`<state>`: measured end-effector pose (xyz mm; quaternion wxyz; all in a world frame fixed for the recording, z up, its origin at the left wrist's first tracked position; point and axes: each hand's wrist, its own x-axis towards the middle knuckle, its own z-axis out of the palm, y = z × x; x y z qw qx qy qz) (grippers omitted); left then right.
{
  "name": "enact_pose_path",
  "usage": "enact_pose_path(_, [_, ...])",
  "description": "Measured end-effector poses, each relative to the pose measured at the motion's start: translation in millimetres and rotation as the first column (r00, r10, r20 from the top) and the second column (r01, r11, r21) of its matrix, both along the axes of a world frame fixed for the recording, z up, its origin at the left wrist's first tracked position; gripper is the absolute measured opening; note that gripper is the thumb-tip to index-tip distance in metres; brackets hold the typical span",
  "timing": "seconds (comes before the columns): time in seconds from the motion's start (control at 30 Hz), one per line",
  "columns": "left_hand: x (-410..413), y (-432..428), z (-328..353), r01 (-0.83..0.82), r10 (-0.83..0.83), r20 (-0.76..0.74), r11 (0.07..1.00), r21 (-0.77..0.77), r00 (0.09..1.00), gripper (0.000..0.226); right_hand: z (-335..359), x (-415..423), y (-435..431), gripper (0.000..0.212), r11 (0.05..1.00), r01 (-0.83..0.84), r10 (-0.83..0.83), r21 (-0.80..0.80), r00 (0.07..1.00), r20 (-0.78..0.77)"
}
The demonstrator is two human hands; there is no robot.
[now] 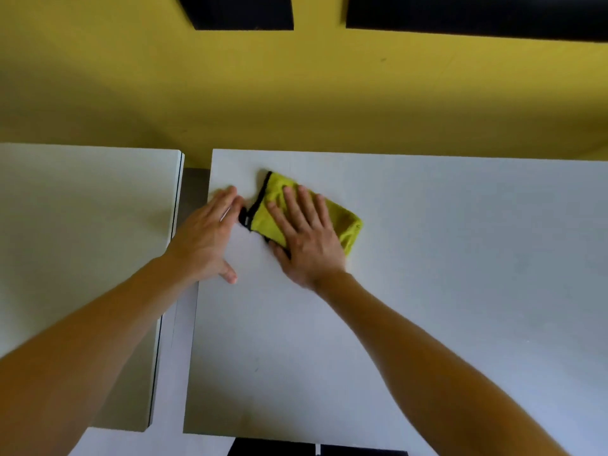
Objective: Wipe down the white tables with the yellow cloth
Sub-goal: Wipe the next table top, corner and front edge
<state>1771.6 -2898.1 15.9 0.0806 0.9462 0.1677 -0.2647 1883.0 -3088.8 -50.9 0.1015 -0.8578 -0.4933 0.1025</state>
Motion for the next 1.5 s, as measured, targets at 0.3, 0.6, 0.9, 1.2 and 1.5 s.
enact_pose_path(0.3, [-5,2,-5,0.0,0.0,0.022,1.0,-0.007,1.0,0.174,-18,112,-88,0.071,0.961,0.256,-0.259,0.105,0.966,0.014])
enact_pose_path(0.6, [2,-3,-1,0.022,-0.022,-0.02,1.0,0.003,1.0,0.172,-12,57,21,0.074,0.958,0.28,-0.282,0.063,0.959,0.019])
enact_pose_path(0.9, [2,3,2,0.092,-0.089,-0.063,0.995,0.049,0.994,0.175,-12,115,-47,0.07,0.98,0.173,-0.176,0.095,0.984,0.016])
enact_pose_path(1.2, [9,-33,16,0.099,-0.103,-0.046,0.992,-0.082,0.994,0.143,-9,105,-55,0.072,0.813,0.581,-0.582,0.036,0.808,0.09])
enact_pose_path(1.5, [15,-62,2,0.045,-0.043,-0.038,0.997,0.067,0.998,0.141,-12,123,-84,0.065,0.951,0.296,-0.301,0.086,0.953,0.042])
